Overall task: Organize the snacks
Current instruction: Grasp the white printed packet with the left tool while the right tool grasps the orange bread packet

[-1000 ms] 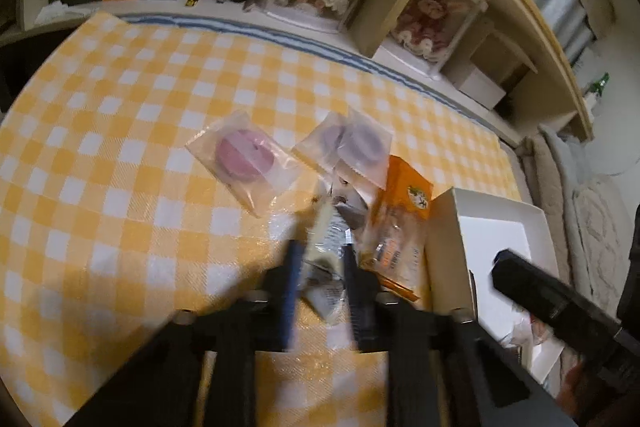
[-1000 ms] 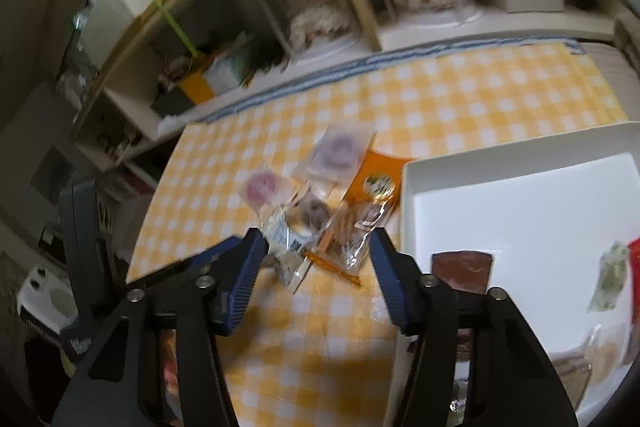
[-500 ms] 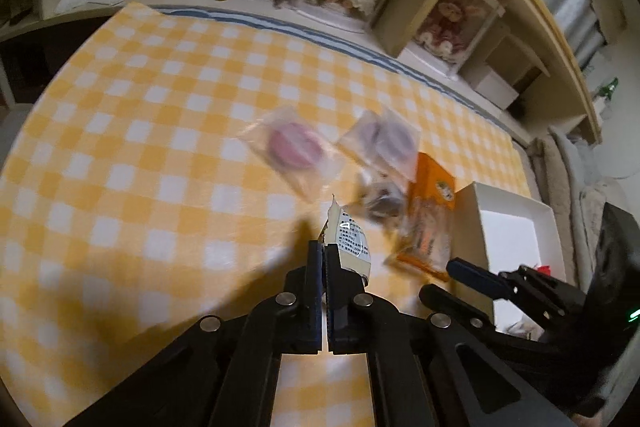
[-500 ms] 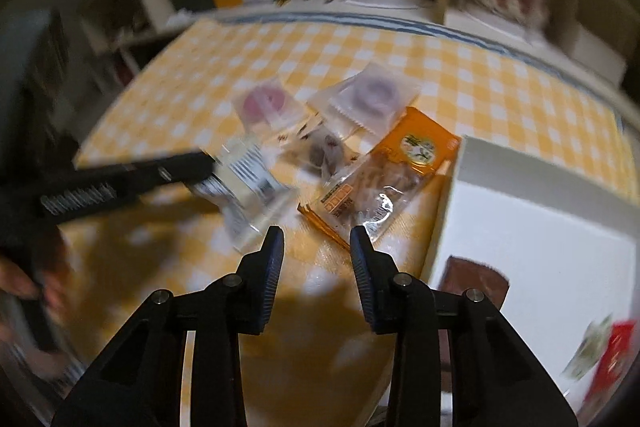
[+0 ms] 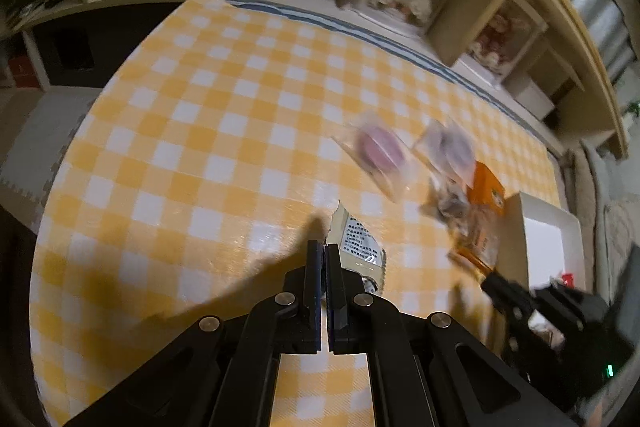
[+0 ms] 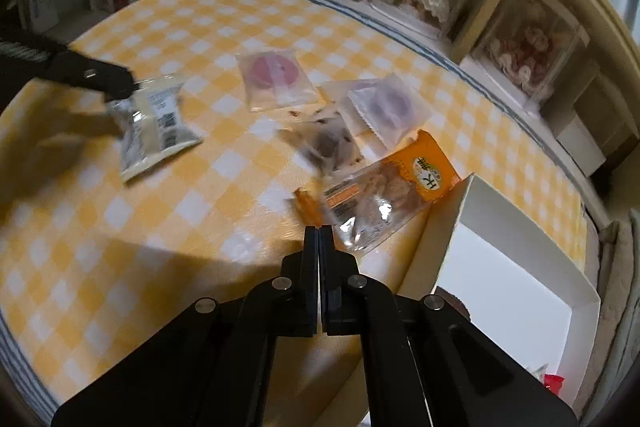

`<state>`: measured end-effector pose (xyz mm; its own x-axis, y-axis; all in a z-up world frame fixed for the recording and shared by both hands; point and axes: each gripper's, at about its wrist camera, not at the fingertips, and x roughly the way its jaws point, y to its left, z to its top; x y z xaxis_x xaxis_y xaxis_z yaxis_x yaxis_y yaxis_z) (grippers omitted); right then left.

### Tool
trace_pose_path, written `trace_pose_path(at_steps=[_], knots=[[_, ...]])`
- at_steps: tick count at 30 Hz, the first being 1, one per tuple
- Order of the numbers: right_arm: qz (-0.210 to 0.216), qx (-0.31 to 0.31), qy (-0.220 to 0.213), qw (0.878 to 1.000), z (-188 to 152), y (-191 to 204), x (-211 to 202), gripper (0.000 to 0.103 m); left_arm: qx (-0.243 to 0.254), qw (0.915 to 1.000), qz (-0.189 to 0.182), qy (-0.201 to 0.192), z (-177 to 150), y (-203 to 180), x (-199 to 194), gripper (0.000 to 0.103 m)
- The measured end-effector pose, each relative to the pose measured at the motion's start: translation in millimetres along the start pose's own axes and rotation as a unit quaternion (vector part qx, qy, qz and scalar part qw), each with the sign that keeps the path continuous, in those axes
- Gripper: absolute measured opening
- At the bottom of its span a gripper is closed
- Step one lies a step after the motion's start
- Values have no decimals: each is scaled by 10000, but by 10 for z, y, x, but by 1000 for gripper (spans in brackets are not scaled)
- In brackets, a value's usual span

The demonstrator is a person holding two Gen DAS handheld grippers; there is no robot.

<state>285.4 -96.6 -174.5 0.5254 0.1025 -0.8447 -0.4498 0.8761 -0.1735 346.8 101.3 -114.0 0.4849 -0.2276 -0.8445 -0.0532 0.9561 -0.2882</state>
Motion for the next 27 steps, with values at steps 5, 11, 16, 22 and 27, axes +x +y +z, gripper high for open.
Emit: trace_pose_path(at_steps=[5,11,16,22,27], knots=[[299,-374,-192,9987,-15,238,-244,0,48,9998,184,2,-40,16,-5,2],[605,-219,-290,9975,51,232,-382,0,-519,9982,281,-92,-119,58,-115,67],[779,1167,-32,9901,227,-342,-221,1,-1260,9920,-99,-69,-290,91,-199,67],[987,2622,502,9586,378,-826,2,2,-1904,9811,-344,-68,-291,100,-78,65],[1368,3577,1062,9176,456,-895,207,41,-2078,9779,-200,-106,-257,84,102,65]])
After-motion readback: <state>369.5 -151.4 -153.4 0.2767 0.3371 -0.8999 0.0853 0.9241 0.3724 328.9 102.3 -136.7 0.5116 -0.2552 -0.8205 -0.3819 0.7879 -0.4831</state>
